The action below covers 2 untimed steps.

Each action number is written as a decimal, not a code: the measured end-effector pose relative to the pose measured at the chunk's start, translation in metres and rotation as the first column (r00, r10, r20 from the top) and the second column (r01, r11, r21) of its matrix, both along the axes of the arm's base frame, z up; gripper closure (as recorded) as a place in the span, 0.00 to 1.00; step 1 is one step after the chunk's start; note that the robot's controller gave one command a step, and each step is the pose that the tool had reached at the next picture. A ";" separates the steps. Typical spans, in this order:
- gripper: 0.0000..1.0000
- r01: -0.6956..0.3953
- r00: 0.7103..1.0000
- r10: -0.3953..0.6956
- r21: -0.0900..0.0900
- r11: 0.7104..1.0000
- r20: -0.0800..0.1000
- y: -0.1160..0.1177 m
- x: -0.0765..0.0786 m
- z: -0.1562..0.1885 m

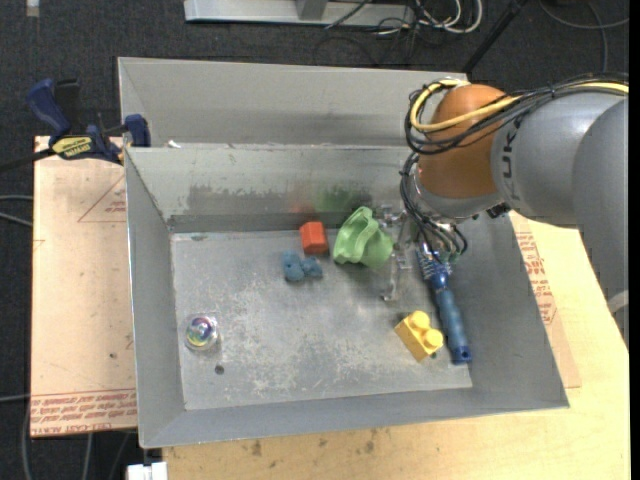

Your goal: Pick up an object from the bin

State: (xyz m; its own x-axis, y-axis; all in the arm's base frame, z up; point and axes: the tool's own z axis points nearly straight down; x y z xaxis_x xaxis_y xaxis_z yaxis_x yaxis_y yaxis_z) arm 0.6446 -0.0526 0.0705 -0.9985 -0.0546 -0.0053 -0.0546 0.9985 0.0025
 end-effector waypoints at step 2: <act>0.00 0.000 1.000 0.000 -0.002 1.000 -0.001 -0.002 0.000 0.000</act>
Offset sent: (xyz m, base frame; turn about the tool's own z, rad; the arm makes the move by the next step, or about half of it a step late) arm 0.0000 0.0000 0.0000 0.0000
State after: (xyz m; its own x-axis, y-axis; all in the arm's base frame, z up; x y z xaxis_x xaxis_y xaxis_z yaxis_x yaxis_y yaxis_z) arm 0.6442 -0.0543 0.0705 -0.9985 -0.0541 -0.0040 -0.0541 0.9985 0.0006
